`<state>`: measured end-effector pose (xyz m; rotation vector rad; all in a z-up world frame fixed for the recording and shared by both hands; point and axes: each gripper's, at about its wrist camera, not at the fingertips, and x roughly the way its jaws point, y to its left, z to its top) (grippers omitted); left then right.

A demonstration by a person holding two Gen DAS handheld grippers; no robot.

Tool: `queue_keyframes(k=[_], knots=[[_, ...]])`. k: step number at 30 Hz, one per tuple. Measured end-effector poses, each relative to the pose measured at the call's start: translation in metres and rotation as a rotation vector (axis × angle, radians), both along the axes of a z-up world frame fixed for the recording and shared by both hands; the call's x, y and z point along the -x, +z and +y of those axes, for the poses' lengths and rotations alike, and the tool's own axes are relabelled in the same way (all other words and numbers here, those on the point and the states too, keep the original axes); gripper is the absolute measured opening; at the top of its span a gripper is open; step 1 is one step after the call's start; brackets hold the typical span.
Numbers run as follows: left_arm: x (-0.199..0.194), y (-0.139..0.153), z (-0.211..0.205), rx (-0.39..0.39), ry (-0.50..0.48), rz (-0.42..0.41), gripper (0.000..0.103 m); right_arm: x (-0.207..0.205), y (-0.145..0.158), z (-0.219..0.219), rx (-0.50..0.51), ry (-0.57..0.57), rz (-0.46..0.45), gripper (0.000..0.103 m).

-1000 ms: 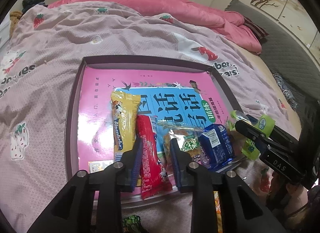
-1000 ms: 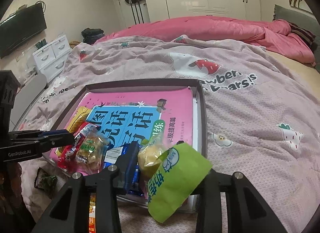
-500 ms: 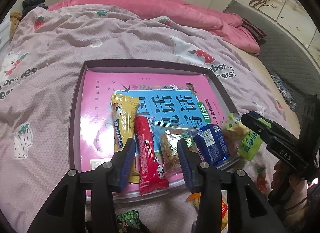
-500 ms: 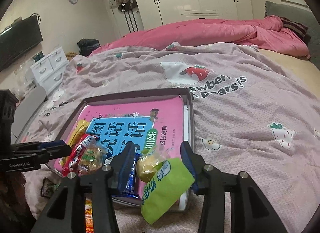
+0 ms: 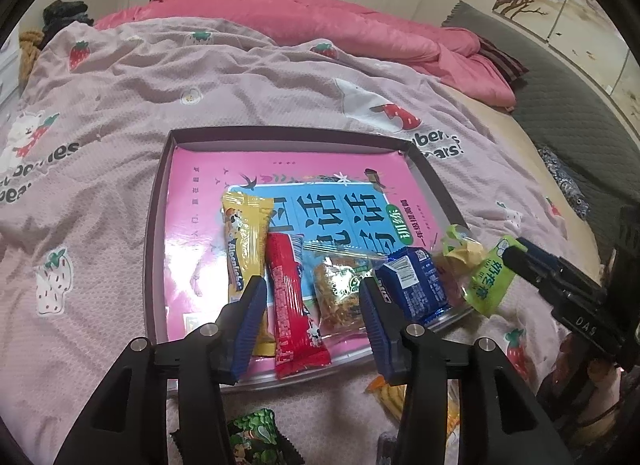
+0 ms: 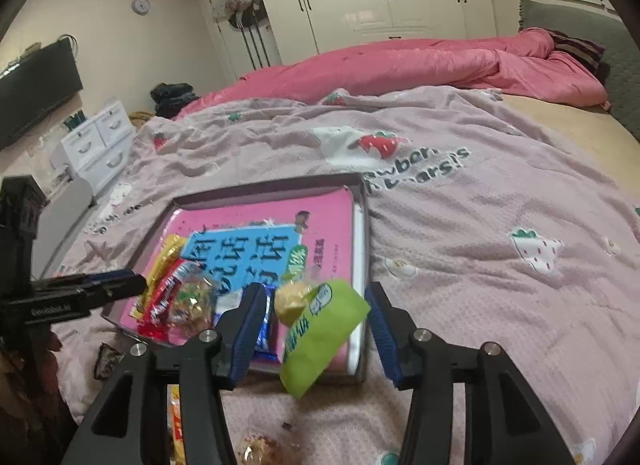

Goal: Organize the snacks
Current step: 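Lower the wafer stick into the tray with the left tool while the right releases the green packet, then withdraw both tools from the tray toward the snacks on the bed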

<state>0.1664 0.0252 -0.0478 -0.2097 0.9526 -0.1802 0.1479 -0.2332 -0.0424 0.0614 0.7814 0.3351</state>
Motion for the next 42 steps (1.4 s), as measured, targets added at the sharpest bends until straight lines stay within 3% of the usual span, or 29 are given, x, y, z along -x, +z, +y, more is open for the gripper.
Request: queue_keyframes(k=[6, 10, 26, 30, 42], knots=[[0.004, 0.002, 0.001, 0.005, -0.001, -0.003, 0.050, 0.010, -0.014, 0.001, 0.021, -0.004, 0.064, 0.050], [0.005, 0.003, 0.001, 0.006, -0.005, -0.001, 0.050, 0.009, -0.020, 0.008, 0.051, 0.020, 0.070, 0.040], [0.009, 0.007, -0.005, -0.005, -0.017, -0.009, 0.050, -0.010, -0.034, 0.024, 0.090, 0.061, 0.071, 0.041], [0.011, 0.010, -0.005, -0.010, -0.020, -0.018, 0.056, -0.008, -0.028, 0.028, 0.080, 0.080, 0.049, 0.041], [0.014, 0.016, -0.005, -0.019, -0.018, -0.028, 0.059, -0.004, -0.015, 0.019, 0.076, 0.040, 0.008, 0.047]])
